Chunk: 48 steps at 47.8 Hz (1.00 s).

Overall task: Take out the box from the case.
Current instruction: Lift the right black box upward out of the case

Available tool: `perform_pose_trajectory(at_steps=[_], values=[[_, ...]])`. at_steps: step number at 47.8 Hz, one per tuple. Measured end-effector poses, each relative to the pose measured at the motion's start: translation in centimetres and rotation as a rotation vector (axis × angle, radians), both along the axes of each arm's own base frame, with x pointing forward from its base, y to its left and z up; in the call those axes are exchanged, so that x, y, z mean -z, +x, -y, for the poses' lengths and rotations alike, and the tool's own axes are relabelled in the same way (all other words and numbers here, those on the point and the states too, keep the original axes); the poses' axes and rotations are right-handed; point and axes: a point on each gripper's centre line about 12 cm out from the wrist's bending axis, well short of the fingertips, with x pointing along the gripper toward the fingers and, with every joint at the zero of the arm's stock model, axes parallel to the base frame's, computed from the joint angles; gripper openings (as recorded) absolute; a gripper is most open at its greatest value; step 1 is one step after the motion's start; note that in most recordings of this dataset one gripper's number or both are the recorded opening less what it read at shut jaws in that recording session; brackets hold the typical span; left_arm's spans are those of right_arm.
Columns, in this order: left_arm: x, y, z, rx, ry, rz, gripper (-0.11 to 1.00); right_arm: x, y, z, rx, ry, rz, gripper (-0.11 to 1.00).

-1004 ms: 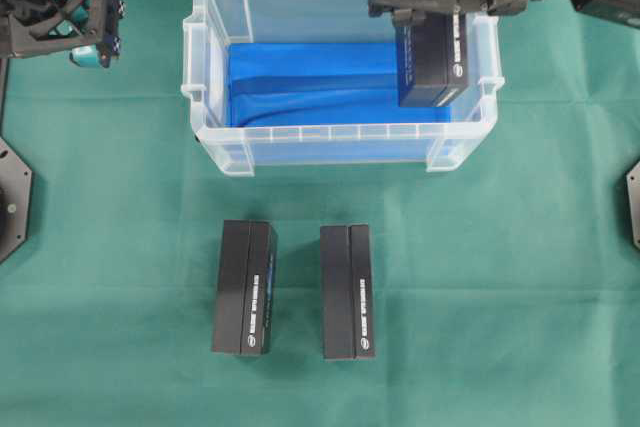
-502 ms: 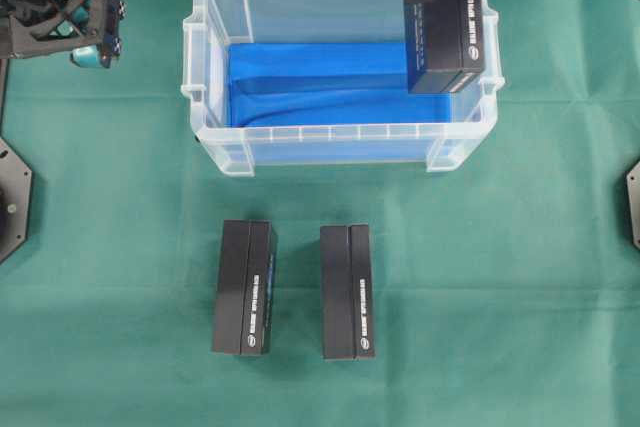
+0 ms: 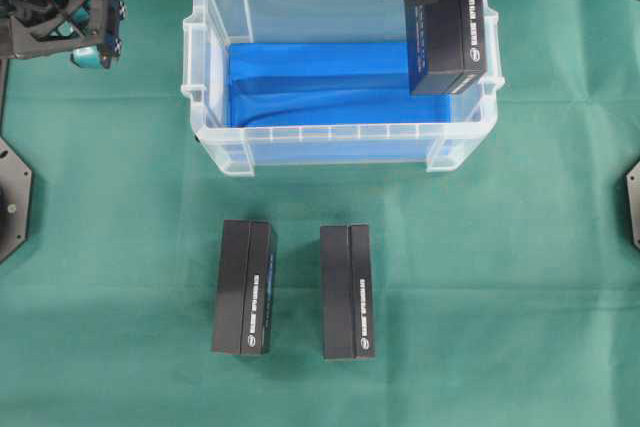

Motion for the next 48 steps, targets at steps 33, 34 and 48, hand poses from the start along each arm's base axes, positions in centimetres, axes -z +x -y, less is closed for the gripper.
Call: perform_pose_trajectory(at_steps=[33,34,48], values=[[0.0,0.0,0.0,0.002,0.000,0.001,0.95,-0.1,0.0,0.0,0.001,-0.003,0.001,0.67],[0.0,0.0,0.0,0.002,0.000,0.000,0.95,0.0,0.0,0.0,-0.001,-0.003,-0.001,0.67],[0.0,0.0,0.0,0.003,0.000,0.000,0.95,0.0,0.3,-1.0,-0.021,-0.003,0.000,0.67]])
